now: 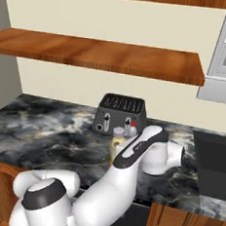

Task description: Place the drinks on the dining counter in a tight cluster.

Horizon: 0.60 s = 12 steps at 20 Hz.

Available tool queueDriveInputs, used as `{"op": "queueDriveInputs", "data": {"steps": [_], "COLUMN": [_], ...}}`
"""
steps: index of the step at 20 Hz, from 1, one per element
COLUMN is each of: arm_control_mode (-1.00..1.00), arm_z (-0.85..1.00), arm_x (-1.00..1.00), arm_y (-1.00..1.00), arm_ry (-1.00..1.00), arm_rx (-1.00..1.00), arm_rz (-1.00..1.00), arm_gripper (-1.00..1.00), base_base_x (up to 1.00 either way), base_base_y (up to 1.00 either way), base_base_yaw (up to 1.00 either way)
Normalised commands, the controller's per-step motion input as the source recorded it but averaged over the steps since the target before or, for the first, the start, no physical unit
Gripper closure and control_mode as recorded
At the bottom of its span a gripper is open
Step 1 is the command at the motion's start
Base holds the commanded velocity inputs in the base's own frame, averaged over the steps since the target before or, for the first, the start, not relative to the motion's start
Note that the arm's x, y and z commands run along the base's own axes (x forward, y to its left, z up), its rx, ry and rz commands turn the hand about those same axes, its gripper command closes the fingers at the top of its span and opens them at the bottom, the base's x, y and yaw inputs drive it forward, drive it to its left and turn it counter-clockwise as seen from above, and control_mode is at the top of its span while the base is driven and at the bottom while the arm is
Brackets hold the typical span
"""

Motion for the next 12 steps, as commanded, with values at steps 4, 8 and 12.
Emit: {"op": "queueDriveInputs", "data": {"steps": [4, 8, 12], "arm_control_mode": [-1.0, -1.0, -1.0], "arm_z": [0.51, 0.43, 0.56], "arm_x": [-0.31, -0.45, -0.47], "arm_y": [-0.54, -0.03, 0.17], "arm_ry": [0.26, 0.2, 0.17], "arm_rx": [0.12, 0.02, -0.01], "arm_rz": [-0.42, -0.4, -0.25], "arm_gripper": [1.0, 1.0, 1.0], "base_base_x": [0.0, 0.0, 0.0], "base_base_y": [0.0, 0.0, 0.0], "base_base_yaw": [0.0, 0.0, 0.0]}}
